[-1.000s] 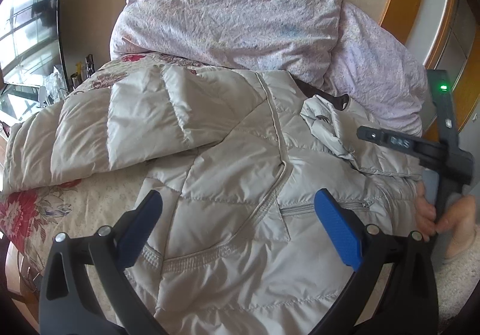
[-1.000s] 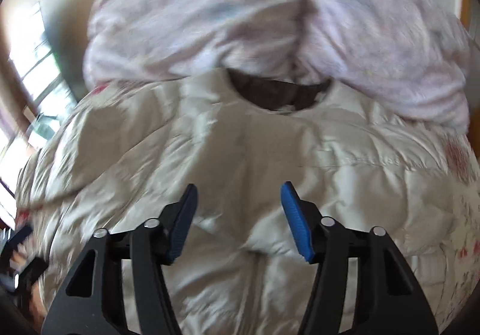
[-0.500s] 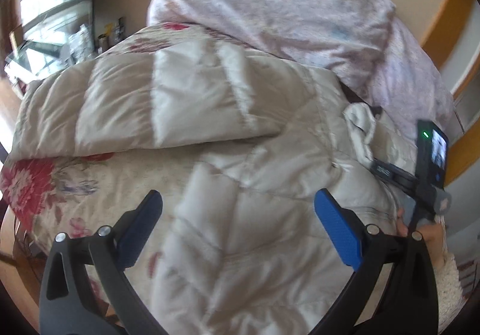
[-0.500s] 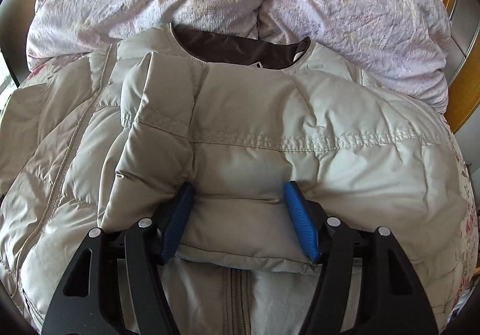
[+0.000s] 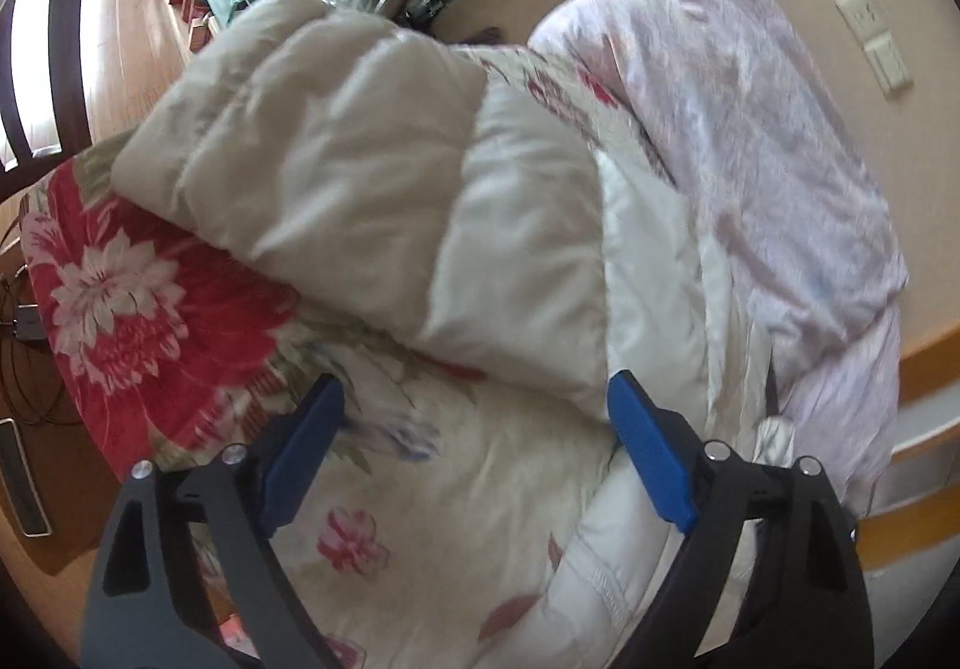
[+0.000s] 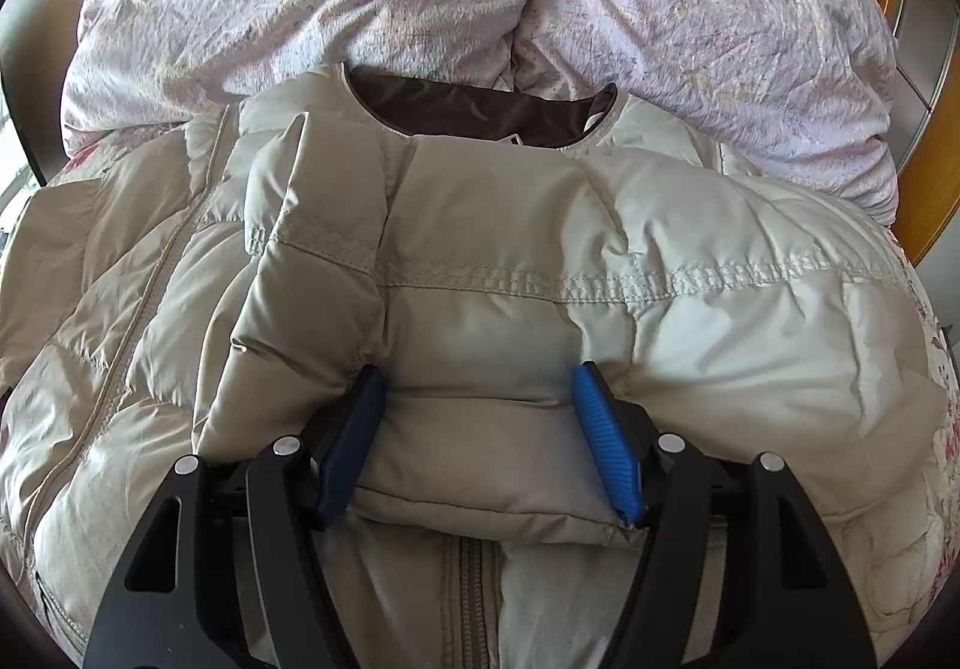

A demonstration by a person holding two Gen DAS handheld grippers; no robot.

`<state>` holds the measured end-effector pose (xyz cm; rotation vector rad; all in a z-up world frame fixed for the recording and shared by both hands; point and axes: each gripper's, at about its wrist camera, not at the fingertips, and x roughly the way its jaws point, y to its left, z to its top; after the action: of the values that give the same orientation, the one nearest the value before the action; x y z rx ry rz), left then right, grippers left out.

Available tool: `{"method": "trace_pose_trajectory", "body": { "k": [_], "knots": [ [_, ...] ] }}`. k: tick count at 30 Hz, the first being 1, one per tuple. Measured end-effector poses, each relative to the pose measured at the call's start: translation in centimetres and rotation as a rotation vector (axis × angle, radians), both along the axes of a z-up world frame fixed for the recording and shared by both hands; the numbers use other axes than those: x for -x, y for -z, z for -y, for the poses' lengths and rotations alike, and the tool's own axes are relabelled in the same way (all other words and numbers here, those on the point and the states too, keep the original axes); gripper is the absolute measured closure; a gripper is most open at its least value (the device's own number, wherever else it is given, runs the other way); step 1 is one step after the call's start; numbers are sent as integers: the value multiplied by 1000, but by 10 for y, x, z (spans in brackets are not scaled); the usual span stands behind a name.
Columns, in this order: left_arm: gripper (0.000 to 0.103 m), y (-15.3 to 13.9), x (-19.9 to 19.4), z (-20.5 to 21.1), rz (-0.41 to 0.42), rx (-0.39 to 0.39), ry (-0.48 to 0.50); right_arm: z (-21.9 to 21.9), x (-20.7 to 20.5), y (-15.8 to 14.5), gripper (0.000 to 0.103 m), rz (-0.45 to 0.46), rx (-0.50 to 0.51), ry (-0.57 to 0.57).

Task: Fold large clothes

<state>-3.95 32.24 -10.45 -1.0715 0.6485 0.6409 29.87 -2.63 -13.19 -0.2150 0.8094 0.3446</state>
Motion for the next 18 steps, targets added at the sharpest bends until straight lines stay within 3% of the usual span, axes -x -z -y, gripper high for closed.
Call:
{"method": "trace_pose_trajectory", "body": {
  "k": [3,9,11,13,16,18],
  "knots": [
    [23,4,10,-13,65,50,-57,0,0,0,35,1,-9,1],
    [49,12,25,-38,127,128,-162,0,0,-1,35,1,-15,1],
    [60,15,26,-43,118,137,-183,-1,0,-1,35,1,-16,4],
    [79,19,28,-49,95,137,-201,-1,0,-1,35,1,-17,3],
    [91,22,28,-57,82,135,-196,-1,0,-1,35,1,-17,2],
    [96,10,22,-58,48,83,-173,0,0,-1,35,1,-16,2]
  ]
}}
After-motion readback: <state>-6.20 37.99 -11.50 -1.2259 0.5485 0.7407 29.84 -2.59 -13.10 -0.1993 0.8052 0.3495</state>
